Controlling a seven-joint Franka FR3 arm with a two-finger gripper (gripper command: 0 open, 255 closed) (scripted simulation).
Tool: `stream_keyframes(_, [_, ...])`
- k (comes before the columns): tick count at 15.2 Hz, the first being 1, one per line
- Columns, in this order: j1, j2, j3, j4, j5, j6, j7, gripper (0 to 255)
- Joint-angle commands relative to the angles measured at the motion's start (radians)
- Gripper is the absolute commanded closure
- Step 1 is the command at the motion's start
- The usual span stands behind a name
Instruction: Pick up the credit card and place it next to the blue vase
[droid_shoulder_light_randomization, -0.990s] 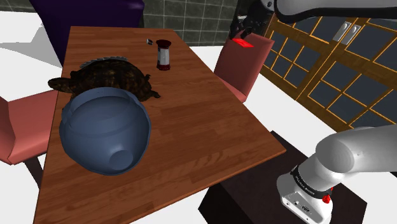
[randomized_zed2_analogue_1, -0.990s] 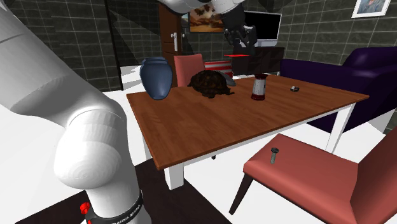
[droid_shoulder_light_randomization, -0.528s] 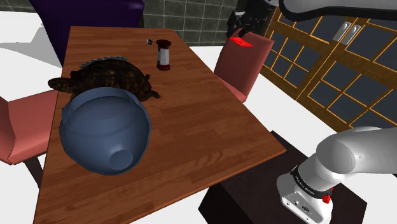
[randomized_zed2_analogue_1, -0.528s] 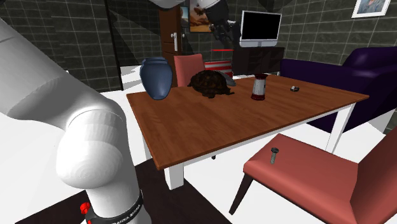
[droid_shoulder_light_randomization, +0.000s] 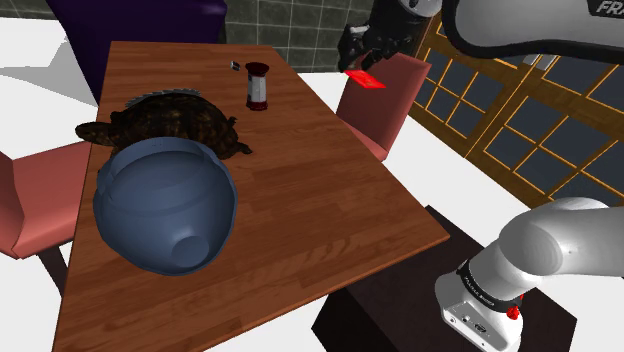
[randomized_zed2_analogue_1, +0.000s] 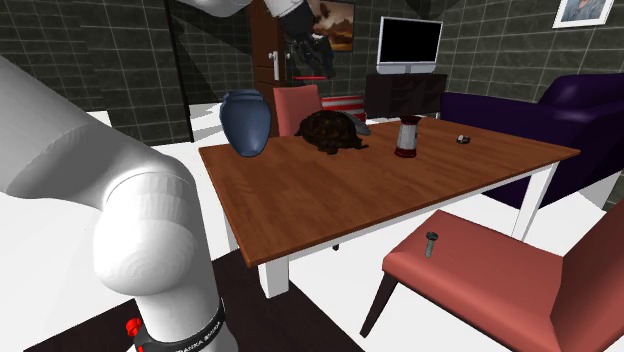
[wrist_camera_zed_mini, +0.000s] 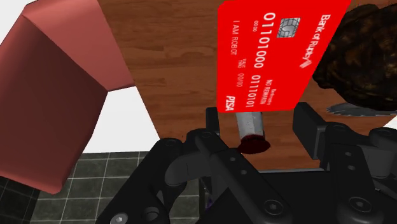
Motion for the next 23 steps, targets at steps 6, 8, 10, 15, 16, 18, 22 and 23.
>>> stream_keyframes(6, [0.023,-0.033,0.139,0.062,0.021,-0.085,0.153,255])
stream_keyframes(8, [0.023,-0.035,0.183,0.090,0.026,-0.109,0.198,255])
stream_keyframes(10, [0.020,-0.033,0.229,0.122,0.029,-0.134,0.242,255])
stream_keyframes(15, [-0.007,-0.016,0.353,0.224,0.033,-0.198,0.354,255])
stream_keyframes(16, [-0.016,-0.011,0.380,0.248,0.033,-0.211,0.376,255])
stream_keyframes(18, [-0.039,0.001,0.437,0.299,0.032,-0.239,0.420,255])
stream_keyframes(22, [-0.106,0.025,0.565,0.416,0.029,-0.296,0.505,255])
stream_keyframes(23, [-0.128,0.031,0.601,0.449,0.028,-0.312,0.525,255])
